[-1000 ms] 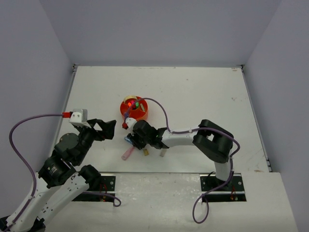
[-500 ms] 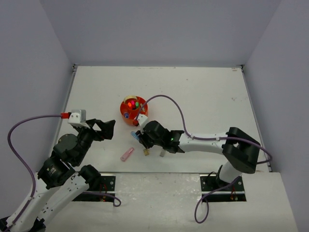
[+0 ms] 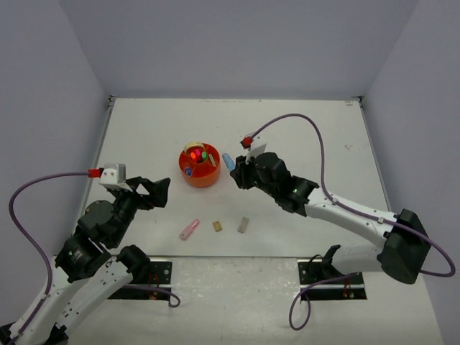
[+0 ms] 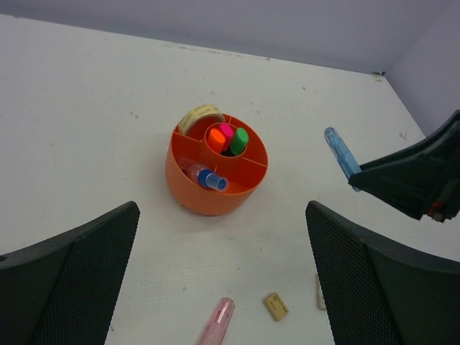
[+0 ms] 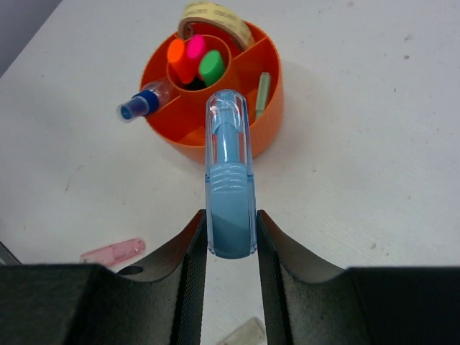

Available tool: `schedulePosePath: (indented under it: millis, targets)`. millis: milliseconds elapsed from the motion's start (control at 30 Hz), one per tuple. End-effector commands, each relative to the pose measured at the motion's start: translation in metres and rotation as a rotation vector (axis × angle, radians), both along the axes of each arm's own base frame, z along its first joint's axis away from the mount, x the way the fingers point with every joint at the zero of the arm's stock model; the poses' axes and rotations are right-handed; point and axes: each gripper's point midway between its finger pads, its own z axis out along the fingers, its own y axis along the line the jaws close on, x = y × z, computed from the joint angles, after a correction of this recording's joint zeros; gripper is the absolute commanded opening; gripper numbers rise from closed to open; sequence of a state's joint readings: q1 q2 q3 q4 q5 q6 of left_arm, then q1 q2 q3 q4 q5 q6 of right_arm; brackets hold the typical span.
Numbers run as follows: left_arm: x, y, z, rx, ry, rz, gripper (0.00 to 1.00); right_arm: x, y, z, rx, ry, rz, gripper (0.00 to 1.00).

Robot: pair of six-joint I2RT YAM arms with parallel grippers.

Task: Sort the stationery into containers
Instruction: Pick up the stationery from the center of the board, then place the stationery in the storage box.

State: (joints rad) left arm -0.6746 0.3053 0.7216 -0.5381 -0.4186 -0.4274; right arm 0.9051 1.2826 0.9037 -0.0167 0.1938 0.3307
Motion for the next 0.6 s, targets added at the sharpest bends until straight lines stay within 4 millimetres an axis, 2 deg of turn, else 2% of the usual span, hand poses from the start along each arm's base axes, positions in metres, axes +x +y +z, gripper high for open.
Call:
schedulePosePath:
  millis: [0,67,100,133,167,267,367,433,567]
  targets:
    - [0.003,0.003,0.0,-0.006,-0.013,0.022,1.0,0.029,0.016,0.009,0.074,0.094,-0.044,0.13]
    - [0.002,0.003,0.0,-0.008,-0.013,0.024,1.0,0.044,0.028,0.009,0.094,0.126,-0.034,0.13]
    - [0.002,0.004,0.001,-0.008,-0.014,0.026,1.0,0.053,0.035,-0.002,0.083,0.157,-0.028,0.13]
    - [0.002,0.004,0.0,-0.009,-0.014,0.024,1.0,0.058,0.04,-0.004,0.087,0.168,-0.018,0.13]
    - [0.002,0.003,0.001,-0.011,-0.016,0.021,1.0,0.066,0.047,0.003,0.1,0.158,-0.016,0.13]
    - [0.002,0.003,0.0,-0.009,-0.017,0.023,1.0,0.079,0.058,-0.007,0.083,0.186,-0.017,0.13]
    - [0.003,0.002,0.0,-0.005,-0.015,0.02,1.0,0.085,0.066,-0.02,0.06,0.216,-0.015,0.14]
    - [0.003,0.001,-0.001,-0.002,-0.012,0.017,1.0,0.085,0.075,-0.017,0.07,0.23,0.015,0.16]
    - [0.003,0.001,-0.001,-0.001,-0.011,0.013,1.0,0.089,0.079,-0.032,0.047,0.259,0.011,0.18]
